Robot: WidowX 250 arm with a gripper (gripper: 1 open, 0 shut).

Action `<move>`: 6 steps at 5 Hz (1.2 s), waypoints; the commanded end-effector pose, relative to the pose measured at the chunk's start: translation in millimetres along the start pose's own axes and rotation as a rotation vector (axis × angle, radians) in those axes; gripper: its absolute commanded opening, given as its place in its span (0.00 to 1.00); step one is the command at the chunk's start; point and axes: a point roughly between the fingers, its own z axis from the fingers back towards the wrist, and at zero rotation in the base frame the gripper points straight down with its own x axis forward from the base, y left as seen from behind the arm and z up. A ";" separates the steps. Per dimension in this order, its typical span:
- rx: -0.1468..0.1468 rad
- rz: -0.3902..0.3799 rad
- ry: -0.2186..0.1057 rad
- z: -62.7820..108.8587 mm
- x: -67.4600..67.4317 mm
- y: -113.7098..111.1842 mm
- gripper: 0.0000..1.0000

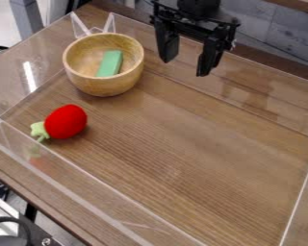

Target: Remove the green stick from the brown bowl and put it on the table

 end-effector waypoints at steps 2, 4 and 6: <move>-0.003 0.161 0.003 21.0 6.4 33.9 1.00; 0.013 0.359 -0.012 36.2 8.9 120.2 1.00; 0.039 0.303 0.025 -8.6 13.4 144.6 1.00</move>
